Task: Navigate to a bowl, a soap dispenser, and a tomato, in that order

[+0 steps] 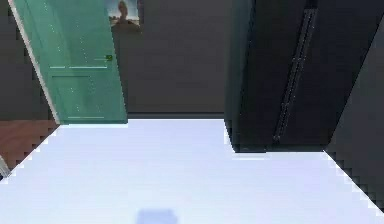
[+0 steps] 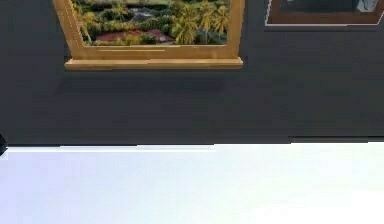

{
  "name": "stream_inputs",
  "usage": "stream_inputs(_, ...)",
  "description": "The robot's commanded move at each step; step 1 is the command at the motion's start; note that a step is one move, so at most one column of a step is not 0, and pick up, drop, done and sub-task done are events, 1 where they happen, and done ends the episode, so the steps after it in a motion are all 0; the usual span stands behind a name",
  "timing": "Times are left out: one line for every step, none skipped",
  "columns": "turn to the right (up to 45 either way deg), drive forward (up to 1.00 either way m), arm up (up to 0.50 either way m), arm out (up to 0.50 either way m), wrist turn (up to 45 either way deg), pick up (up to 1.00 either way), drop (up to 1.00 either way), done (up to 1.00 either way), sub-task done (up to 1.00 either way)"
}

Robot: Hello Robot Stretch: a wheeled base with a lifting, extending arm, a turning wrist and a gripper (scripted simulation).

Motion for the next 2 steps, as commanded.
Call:
stream_inputs(-36.0, 0.0, 0.0, 0.0, 0.0, 0.0, 0.0, 0.0, 0.0)
stream_inputs(0.0, 0.85, 0.0, 0.0, 0.0, 0.0, 0.0, 0.0, 0.0)
